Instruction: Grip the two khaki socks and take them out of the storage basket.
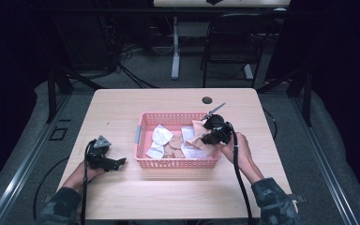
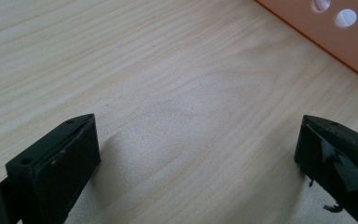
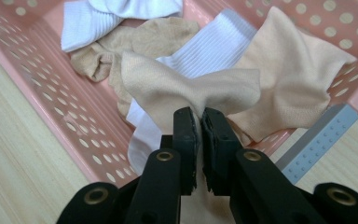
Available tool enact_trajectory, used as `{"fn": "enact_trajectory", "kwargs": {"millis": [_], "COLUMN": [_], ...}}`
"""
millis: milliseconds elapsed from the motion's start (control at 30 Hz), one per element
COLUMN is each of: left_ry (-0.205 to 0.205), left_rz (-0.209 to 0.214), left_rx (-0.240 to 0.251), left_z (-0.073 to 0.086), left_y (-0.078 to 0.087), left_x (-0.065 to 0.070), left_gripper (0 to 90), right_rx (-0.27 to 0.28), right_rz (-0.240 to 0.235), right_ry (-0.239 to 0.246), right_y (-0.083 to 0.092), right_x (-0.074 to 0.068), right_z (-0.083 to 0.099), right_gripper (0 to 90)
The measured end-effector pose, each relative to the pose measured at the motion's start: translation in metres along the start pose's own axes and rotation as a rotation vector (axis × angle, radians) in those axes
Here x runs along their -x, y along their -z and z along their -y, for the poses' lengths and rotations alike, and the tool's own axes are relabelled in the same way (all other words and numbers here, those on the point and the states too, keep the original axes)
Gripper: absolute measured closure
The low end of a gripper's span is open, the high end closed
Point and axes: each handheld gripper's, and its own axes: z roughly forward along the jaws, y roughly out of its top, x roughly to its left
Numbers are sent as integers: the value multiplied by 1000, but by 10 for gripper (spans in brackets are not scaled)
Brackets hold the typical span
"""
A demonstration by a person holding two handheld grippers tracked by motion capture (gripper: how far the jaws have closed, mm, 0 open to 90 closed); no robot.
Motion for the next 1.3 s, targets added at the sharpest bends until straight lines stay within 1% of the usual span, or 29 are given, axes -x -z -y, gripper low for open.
{"fn": "enact_trajectory", "kwargs": {"millis": [100, 200, 300, 500, 533, 567, 667, 700, 767, 833, 967, 1000, 1067, 1167, 1233, 1300], "left_ry": [0, -1, -3, -2, -2, -2, -2, -2, -2, -3, -2, -2, -2, -2, -2, -1], "left_rz": [0, 0, 0, 0, 0, 0, 0, 0, 0, 0, 0, 0, 0, 0, 0, 0], "left_rx": [0, -1, -2, -2, -2, -1, -2, -2, -2, -2, -1, -2, -2, -2, -1, 0], "left_z": [0, 0, 0, 0, 0, 0, 0, 0, 0, 0, 0, 0, 0, 0, 0, 0], "left_y": [0, 0, 0, 0, 0, 0, 0, 0, 0, 0, 0, 0, 0, 0, 0, 0], "left_x": [0, 0, 0, 0, 0, 0, 0, 0, 0, 0, 0, 0, 0, 0, 0, 0], "left_gripper": [0, 0, 0, 0, 0, 0, 0, 0, 0, 0, 0, 0, 0, 0, 0, 0], "right_rx": [3, 28, 54, 74, 81, 81, 107, 106, 121, 119, 136, 133, 156, 159, 183, 186], "right_rz": [-4, -5, -19, -22, -28, -28, -35, -37, -29, -35, -35, -37, -35, -29, -23, -21], "right_ry": [5, 1, -5, -11, -14, -14, -23, -20, -24, -30, -35, -36, -46, -46, -53, -59], "right_y": [4, 10, 16, 24, 29, 29, 38, 40, 44, 45, 51, 53, 60, 65, 74, 77], "right_x": [0, -1, -1, 0, 1, 1, 3, 4, 5, 5, 7, 8, 10, 11, 14, 15], "right_z": [-1, -2, -3, -3, -4, -4, -4, -4, -3, -3, -2, -2, 0, 0, 2, 3], "right_gripper": [842, 842, 842, 842, 842, 842, 841, 842, 841, 841, 842, 841, 841, 841, 841, 841]}}
